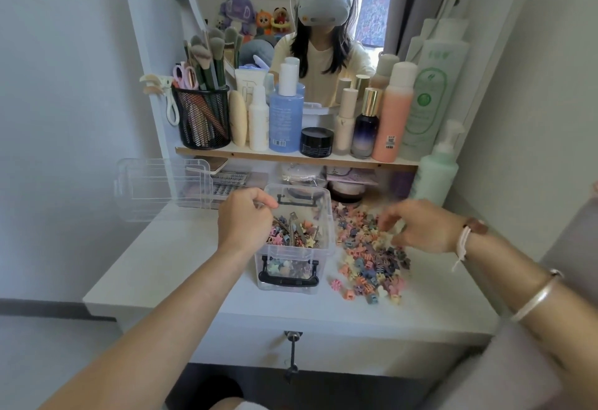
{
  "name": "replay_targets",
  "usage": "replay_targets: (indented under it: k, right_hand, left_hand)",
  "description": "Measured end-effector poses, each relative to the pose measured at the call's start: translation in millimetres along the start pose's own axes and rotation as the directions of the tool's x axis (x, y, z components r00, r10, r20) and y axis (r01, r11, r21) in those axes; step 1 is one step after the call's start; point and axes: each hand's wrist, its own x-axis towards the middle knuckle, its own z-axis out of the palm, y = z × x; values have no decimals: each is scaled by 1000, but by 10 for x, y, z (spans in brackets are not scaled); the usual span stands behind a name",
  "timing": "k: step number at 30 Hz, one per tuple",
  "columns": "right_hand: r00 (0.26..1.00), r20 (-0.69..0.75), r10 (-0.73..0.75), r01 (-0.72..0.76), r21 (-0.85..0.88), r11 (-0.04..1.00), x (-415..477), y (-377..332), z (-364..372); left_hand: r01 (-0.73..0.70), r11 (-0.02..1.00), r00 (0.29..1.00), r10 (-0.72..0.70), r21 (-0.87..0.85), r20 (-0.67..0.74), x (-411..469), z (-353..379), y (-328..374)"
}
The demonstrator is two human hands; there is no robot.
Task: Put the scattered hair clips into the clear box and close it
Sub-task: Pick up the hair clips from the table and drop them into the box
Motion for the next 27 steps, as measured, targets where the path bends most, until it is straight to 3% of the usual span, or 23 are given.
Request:
replay_targets:
  k: [2,6,17,19,22,27]
  right_hand:
    - [992,88,92,-86,-72,994,-26,143,103]
    - [968,209,136,-128,-50,990,-36,226,245]
    - [995,-24,100,-99,45,994,35,269,242]
    - [983,-161,91,-55,219,974,40,209,119]
    - [958,-288,6,139,482,865,-3,-107,-28]
    - [950,-247,-189,282,428,859,-67,-567,-15]
  left_hand:
    - [-3,1000,1000,3,5,-2,2,-1,-2]
    - [-8,1000,1000,8,4,0,2,3,-1]
    - [2,1000,1000,-2,-5,-4,4,32,17]
    - [1,1000,1000,-1,-4,-7,6,38,16]
    - [-1,1000,1000,2,2,-16,1,41,23]
    - [-14,1000,1000,14,18,-16,-52,37,71]
